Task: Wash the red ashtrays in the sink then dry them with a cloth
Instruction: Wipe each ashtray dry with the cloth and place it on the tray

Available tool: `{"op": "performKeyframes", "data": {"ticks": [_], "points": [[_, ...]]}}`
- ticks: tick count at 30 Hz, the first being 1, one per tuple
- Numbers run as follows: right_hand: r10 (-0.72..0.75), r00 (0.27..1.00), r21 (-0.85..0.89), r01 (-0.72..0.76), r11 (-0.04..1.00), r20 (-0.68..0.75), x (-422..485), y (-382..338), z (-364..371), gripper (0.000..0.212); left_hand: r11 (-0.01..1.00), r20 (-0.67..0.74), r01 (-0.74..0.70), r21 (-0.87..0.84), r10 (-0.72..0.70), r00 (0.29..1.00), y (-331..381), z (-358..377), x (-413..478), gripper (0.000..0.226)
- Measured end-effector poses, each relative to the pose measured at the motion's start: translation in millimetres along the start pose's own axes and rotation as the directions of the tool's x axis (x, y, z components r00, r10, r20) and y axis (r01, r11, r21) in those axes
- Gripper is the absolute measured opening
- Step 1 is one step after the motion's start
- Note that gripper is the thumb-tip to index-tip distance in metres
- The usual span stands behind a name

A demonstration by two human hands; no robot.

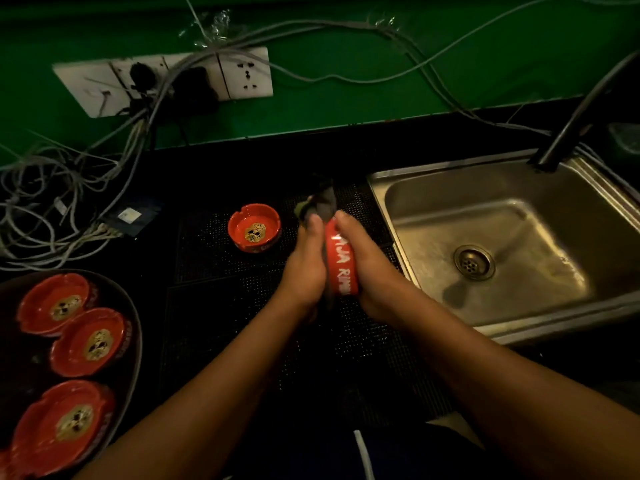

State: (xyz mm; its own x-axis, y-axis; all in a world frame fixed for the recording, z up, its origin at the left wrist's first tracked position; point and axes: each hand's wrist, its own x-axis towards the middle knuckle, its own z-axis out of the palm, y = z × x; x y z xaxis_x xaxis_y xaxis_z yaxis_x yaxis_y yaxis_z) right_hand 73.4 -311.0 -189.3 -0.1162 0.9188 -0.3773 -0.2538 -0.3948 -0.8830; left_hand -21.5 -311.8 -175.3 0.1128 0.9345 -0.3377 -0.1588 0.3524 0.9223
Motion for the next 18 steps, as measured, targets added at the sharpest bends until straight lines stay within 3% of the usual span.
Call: {"op": "performKeyframes", "data": {"ticks": [2,5,10,14,15,18], "points": [[-0.081,0.995,-0.203,0.066,0.977,-0.066,-3.9,6.0,15.3,0.096,0.996,-0.036,0.056,-0.075,-0.059,0.998,5.0,-12.6,2.6,0.048],[-0.248,0.966,-0.462,0.186,0.867,-0.076,-5.6,3.4,26.6,0.099,0.95,0.046,0.143,-0.279,-0.135,0.99,4.8,-24.5,-3.4,0.059],[-0.202,0.967,-0.559,0.082,0.825,-0.157,3.4,-5.3,20.5,0.092,0.909,0.211,0.185,-0.373,-0.111,0.971,0.8,-31.8,-19.5,0.06],[-0.286,0.958,-0.798,0.191,0.572,0.024,-10.9,-3.6,34.7,0.072,0.914,0.252,0.208,-0.349,-0.122,0.96,10.3,-46.4,-13.7,0.061],[-0.277,0.96,-0.79,0.205,0.578,0.047,-12.0,-4.4,36.0,0.07,0.904,0.259,0.228,-0.363,-0.138,0.956,11.8,-49.9,-12.4,0.061],[-0.277,0.956,-0.555,0.179,0.813,-0.097,-8.7,-6.3,27.0,0.068,0.919,0.167,0.193,-0.343,-0.143,0.976,8.4,-61.9,-7.0,0.052]]}}
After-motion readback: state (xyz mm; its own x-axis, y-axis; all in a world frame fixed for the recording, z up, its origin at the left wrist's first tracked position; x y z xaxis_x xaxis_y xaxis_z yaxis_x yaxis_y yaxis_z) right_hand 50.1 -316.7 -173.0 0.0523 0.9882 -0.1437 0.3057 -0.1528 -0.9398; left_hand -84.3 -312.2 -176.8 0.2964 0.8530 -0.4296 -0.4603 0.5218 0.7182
